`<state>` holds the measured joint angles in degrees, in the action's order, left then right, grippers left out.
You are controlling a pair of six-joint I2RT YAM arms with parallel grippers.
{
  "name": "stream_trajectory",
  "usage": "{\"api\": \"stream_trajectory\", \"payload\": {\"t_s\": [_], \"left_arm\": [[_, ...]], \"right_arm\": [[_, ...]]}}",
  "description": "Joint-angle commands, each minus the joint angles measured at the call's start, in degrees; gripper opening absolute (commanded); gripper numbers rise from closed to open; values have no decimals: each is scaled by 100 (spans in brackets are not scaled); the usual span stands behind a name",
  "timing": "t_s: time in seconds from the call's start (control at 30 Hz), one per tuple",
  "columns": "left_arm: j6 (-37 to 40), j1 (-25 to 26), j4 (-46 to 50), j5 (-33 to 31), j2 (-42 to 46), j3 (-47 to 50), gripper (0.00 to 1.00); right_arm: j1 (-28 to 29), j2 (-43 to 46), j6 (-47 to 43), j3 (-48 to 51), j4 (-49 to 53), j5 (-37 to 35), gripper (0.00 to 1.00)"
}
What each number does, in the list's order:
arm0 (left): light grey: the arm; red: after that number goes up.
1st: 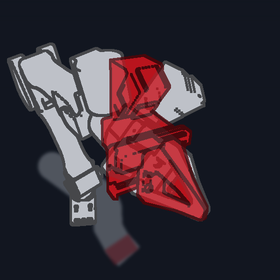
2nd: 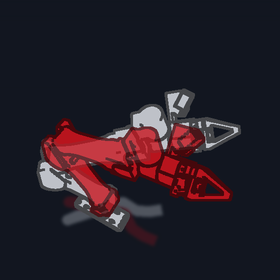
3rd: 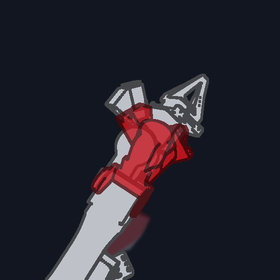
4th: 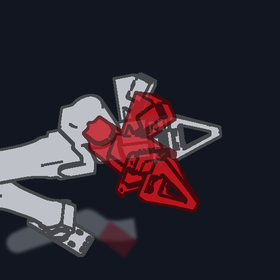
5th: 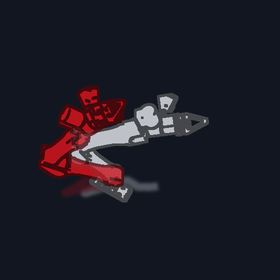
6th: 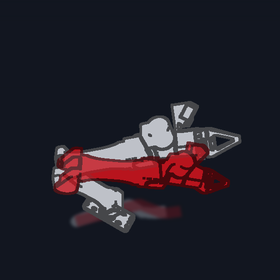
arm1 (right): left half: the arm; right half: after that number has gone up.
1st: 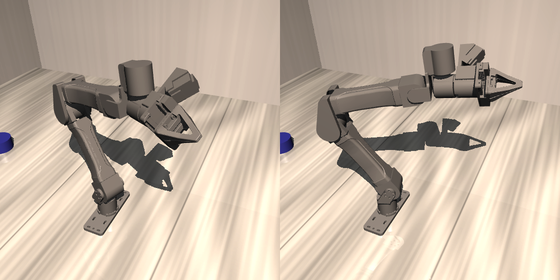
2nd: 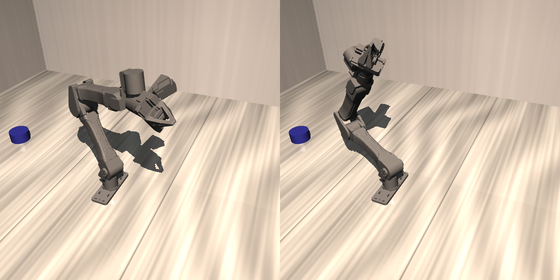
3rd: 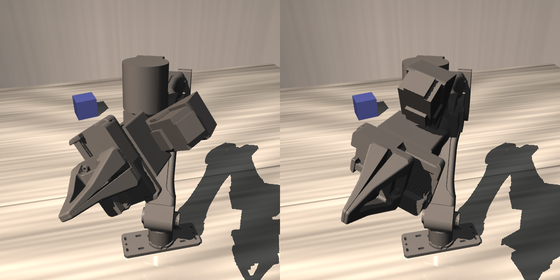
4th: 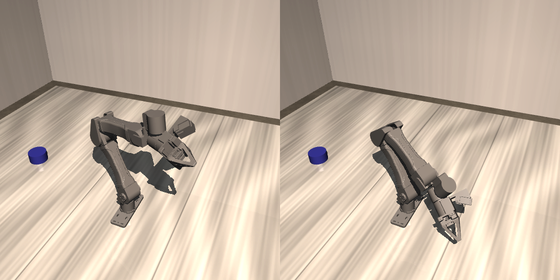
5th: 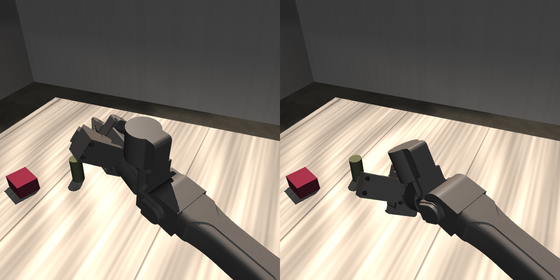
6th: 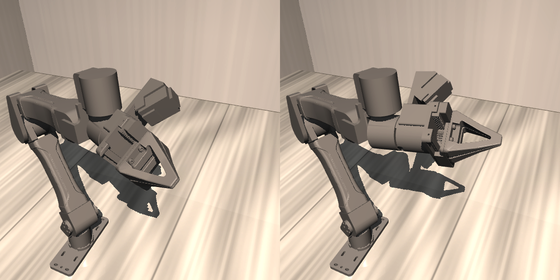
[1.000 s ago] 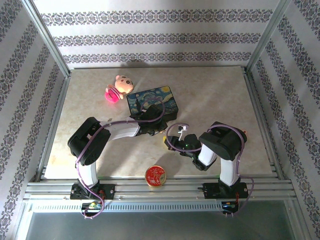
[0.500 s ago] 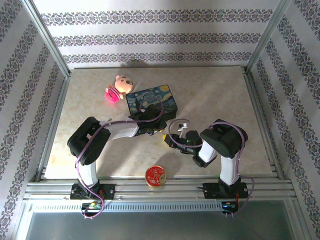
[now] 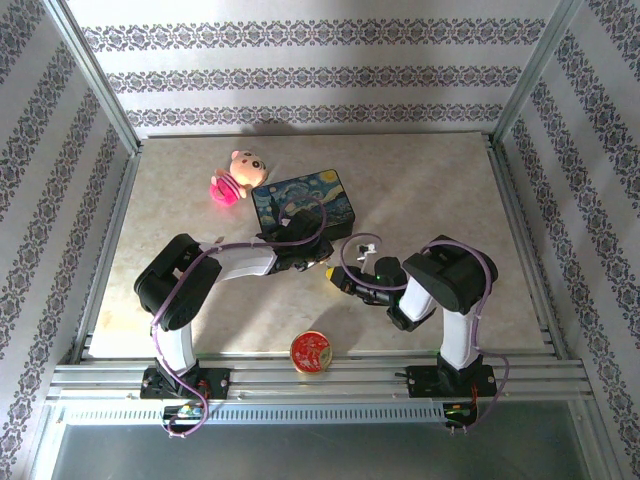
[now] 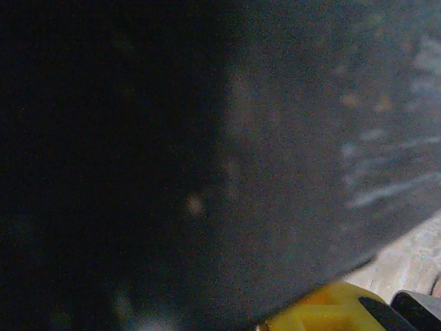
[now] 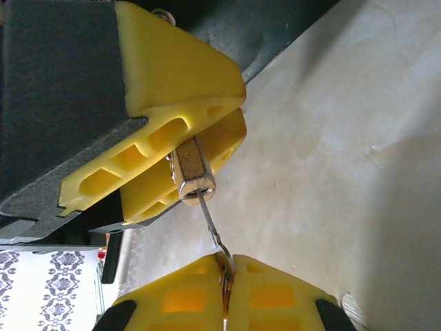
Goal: Unlock a padlock with a key
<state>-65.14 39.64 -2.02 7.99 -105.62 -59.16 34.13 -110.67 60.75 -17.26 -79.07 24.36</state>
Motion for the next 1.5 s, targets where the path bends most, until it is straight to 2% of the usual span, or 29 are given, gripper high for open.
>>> {"api": "stream_trajectory", "payload": {"t_s": [0.0, 0.57, 0.8, 1.2, 1.47], "left_arm": [[28, 44, -151, 406, 163, 131, 29], [177, 44, 51, 485, 226, 123, 29], [134, 44, -4, 519, 196, 126, 29], [72, 44, 58, 493, 207, 59, 29], [116, 44, 95, 545, 256, 58, 28]], "right_arm": [[-64, 1, 59, -155, -31, 161, 0], [-240, 354, 131, 69, -25, -45, 0], [-208, 132, 398, -208, -39, 241, 0], [65, 518, 712, -123, -38, -396, 0], [43, 661, 889, -23, -32, -658, 0]]}}
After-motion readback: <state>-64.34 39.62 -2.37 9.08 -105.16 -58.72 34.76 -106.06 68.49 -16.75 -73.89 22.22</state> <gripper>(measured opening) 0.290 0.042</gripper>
